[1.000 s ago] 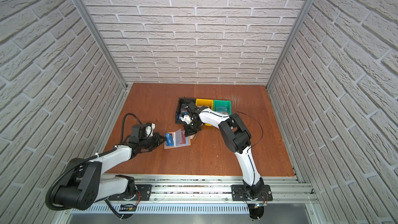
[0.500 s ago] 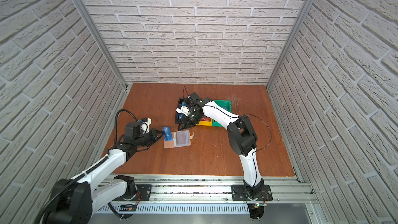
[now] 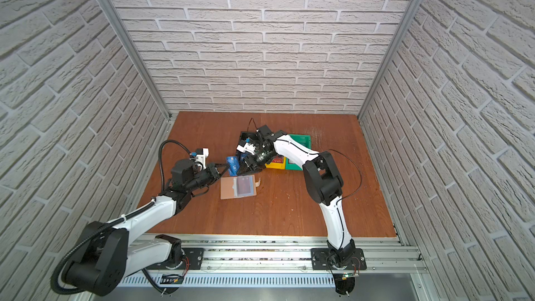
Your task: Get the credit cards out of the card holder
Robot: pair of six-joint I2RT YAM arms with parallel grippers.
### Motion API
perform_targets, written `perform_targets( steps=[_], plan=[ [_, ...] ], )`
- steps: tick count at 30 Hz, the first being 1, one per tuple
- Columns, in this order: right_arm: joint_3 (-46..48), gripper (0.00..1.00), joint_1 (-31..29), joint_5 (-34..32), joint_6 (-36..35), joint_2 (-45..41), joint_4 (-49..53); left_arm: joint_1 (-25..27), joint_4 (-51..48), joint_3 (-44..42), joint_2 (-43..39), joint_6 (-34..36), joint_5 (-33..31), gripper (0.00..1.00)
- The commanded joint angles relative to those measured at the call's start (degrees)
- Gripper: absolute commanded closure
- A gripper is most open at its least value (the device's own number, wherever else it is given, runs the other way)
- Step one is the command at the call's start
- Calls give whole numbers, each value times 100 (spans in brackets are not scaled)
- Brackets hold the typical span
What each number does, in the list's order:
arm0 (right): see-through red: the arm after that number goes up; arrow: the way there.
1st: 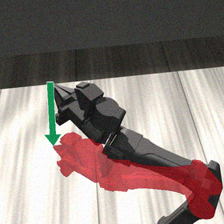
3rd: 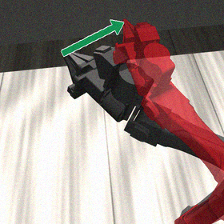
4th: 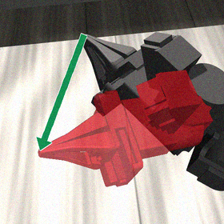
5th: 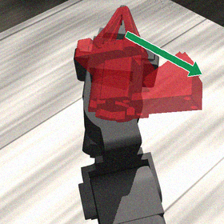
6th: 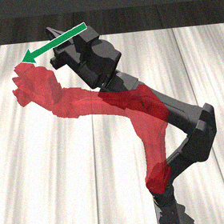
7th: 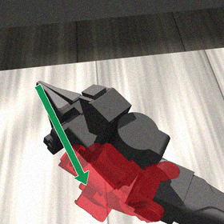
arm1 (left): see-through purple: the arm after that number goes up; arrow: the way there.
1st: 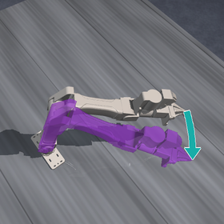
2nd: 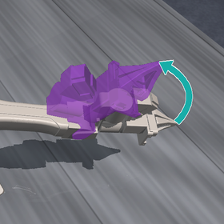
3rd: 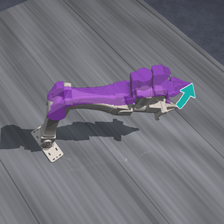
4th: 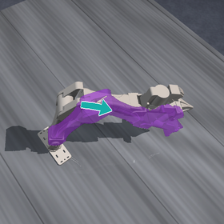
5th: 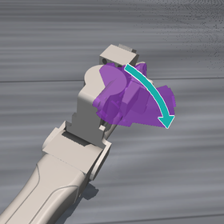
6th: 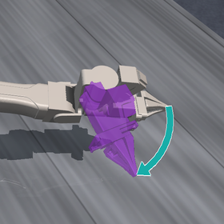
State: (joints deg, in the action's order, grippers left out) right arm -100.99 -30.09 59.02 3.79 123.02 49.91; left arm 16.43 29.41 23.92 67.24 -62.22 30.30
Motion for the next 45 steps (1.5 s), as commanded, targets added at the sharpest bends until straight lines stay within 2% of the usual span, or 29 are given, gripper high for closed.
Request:
perform_targets(
  steps=[1,13,16,24,28,35,38,41,45],
  plan=[
    [-154,53,38,357,50,142,-289,45,478,-106,-99,-39,-108,100],
    [-230,53,117,250,133,261,-420,71,344,-186,-211,-1,-130,100],
    [-250,55,139,336,185,266,-478,80,311,-202,-211,10,-137,100],
    [-243,59,117,469,570,310,-971,234,582,-246,165,-48,-203,100],
    [-196,65,116,623,754,293,-1219,256,794,-318,334,-124,-229,100],
    [-313,87,121,717,822,275,-1271,306,666,-365,366,-102,-233,100],
    [-429,93,125,742,868,336,-1257,369,563,-397,351,-67,-253,100],
    [-607,95,122,789,811,414,-1120,468,451,-397,372,-13,-275,100],
    [-992,94,121,702,288,519,-404,553,255,-393,357,136,-351,85]
  ],
)
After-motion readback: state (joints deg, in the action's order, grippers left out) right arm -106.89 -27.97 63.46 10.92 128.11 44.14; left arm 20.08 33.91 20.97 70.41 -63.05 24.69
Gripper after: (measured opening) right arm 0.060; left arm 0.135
